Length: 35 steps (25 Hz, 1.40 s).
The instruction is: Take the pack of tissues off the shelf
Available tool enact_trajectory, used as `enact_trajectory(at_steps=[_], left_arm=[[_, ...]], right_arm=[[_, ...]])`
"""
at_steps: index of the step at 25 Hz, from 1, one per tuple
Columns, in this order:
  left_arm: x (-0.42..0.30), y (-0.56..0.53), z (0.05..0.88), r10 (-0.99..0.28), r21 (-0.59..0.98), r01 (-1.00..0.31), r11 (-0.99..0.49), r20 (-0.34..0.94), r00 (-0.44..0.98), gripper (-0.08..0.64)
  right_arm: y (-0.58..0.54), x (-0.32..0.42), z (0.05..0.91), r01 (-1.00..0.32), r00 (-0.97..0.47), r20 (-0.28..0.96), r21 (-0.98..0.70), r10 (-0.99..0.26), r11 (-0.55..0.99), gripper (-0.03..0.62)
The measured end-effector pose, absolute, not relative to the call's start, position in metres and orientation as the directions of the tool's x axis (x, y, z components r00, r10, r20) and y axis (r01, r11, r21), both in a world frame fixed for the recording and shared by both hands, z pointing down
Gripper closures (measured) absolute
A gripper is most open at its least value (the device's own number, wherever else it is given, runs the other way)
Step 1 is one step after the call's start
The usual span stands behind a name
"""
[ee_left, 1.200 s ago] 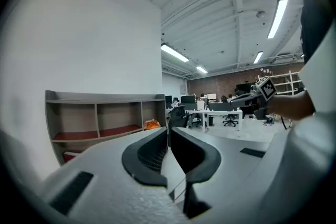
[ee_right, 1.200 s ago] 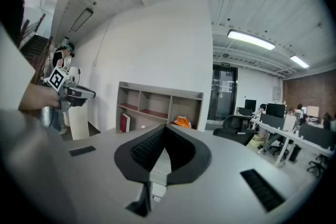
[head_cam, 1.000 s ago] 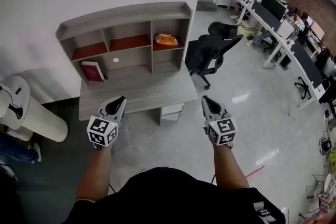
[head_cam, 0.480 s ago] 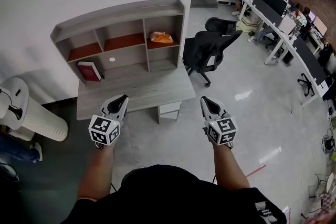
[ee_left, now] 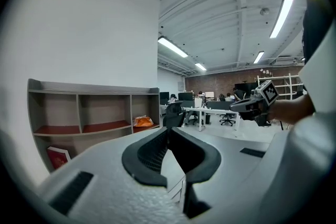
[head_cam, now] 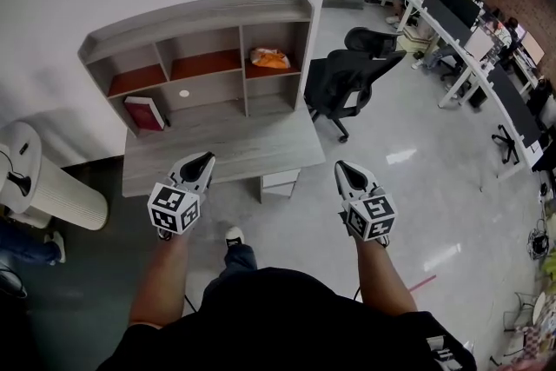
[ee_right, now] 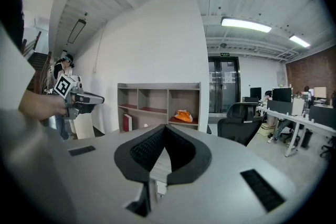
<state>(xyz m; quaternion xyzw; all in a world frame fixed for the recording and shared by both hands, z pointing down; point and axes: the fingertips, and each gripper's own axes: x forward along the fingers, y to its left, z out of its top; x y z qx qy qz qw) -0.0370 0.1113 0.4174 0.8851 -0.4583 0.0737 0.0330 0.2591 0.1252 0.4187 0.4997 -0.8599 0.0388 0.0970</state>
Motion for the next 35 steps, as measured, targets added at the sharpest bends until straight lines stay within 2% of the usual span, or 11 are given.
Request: enact_trajectory(at_steps=[9,23,35], left_arm=[[-0.057,0.029,0.427,-0.796,0.025,-0.807,-0.591,0.147,0.587,0.528],[-0.072,-0.102,0.453,-0.731,0.068,-0.753,-0.655,0.194,0.654,0.528],[-0.071,-0.145,0.467,-0.687,0.092,-0.715,-0.693,0.216,0.694,0.528]], right_arm=[[0.067,0.254,0.424,-0.891,-0.429,0.236,0.046,-0.872,0.451,0.584],[-0.05,0.216,0.437,-0.915,-0.382,0.286,0.016,-0.879,0.403,0.584],[-0.083,0.199,0.446,-0.924,-0.356,0.324,0.015,-0.877,0.381,0.584]])
